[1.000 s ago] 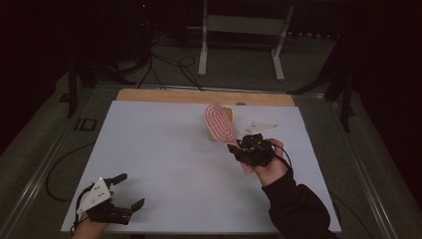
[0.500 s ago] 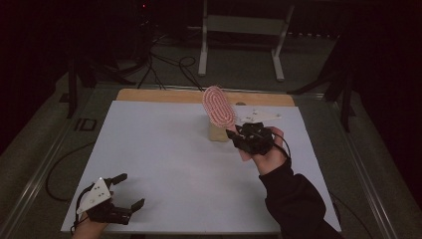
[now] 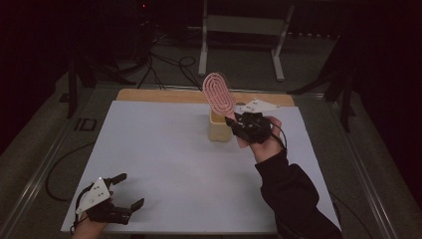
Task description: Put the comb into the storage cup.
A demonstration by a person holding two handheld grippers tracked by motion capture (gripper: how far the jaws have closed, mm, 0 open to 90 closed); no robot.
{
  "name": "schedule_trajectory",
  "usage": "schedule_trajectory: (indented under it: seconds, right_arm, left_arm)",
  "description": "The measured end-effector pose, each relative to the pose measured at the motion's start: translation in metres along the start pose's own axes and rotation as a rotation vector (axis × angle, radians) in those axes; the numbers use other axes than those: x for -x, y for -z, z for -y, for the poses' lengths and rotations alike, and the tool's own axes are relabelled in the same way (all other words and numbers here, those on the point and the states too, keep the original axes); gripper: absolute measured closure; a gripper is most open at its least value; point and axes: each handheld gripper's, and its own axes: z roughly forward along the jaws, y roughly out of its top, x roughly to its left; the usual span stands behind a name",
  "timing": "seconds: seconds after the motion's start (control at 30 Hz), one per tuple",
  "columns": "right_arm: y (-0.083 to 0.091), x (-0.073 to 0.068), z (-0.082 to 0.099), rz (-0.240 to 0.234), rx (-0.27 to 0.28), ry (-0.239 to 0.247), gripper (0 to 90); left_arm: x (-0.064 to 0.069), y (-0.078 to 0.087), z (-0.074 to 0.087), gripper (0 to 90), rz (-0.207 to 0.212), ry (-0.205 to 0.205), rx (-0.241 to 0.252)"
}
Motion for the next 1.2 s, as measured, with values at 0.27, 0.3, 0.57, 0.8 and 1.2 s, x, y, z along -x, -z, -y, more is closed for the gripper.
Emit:
schedule_trajectory:
  seconds: [0.27, 0.3, 0.57, 0.8, 1.2]
  right_arm:
    - [-0.012, 0.009, -0.01, 0.013, 0.039, -0.017, 70.5]
    - [-0.013, 0.01, -0.011, 0.013, 0.045, -0.019, 70.5]
    - [-0.029, 0.02, -0.021, 0.003, 0.077, -0.048, 70.4]
    - [-0.04, 0.028, -0.026, -0.012, 0.132, -0.038, 70.4]
    - [-0.068, 0.041, -0.029, -0.044, 0.187, -0.036, 70.5]
  left_arm:
    - [0.0, 0.0, 0.0, 0.0, 0.0, -0.001, -0.002]
    - [0.0, 0.0, 0.0, 0.0, 0.0, -0.002, -0.002]
    - [0.0, 0.0, 0.0, 0.0, 0.002, 0.0, 0.001]
    - [-0.001, 0.0, 0.0, 0.0, 0.003, 0.002, 0.001]
    - [-0.001, 0.0, 0.001, 0.0, 0.005, 0.005, -0.001]
